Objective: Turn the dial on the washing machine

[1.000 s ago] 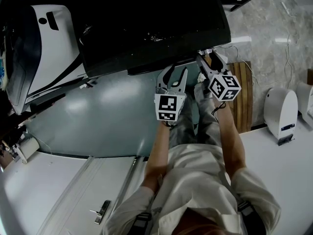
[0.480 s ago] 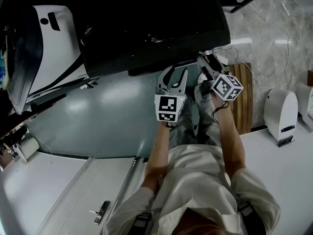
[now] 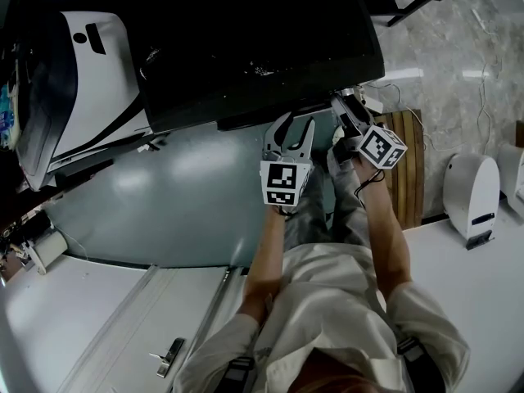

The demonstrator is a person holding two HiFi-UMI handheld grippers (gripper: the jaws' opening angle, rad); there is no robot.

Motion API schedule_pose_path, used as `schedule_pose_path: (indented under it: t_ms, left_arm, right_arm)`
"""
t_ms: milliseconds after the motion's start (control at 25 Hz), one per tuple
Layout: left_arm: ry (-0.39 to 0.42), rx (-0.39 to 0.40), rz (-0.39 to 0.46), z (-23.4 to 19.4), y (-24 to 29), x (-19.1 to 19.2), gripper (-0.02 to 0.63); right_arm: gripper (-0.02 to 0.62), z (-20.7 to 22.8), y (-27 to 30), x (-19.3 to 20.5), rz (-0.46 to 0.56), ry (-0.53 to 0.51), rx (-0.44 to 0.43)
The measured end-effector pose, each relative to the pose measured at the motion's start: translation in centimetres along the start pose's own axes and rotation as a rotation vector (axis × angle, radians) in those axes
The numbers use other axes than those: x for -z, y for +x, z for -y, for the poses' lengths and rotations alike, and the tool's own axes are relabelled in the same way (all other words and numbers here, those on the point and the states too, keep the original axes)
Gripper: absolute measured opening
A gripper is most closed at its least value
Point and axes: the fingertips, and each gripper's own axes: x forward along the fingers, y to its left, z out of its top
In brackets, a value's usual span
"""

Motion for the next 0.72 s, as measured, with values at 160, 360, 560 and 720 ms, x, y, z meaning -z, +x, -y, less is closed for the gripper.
schedule_pose_path:
  t_ms: [160,360,560,720]
  left_arm:
    - [0.002,-0.001,0.000,0.1,-0.1,-0.1,0.163]
    - [-0.004,-0.001,-0.001,0.1,-0.4,-0.1,0.163]
    - [-0.006,-0.002,0.000,0.1,-0.9,0.0,0.163]
    - [-0.008,0.001,0.001,-0.1,-1.5,-0.1,0.163]
  right_arm:
    - [0.275,0.3,-0.2,0.1,0.017,0.067,-0.009]
    - [0.275,0.3,-0.4,0.3,0.006,0.067,0.003]
    - [0.282,0.3,-1.4,1.5,-0.050,-0.022,0.036]
    - [0.293,-0.6,-2.4,1.9,-0.075,-0.101,0.048]
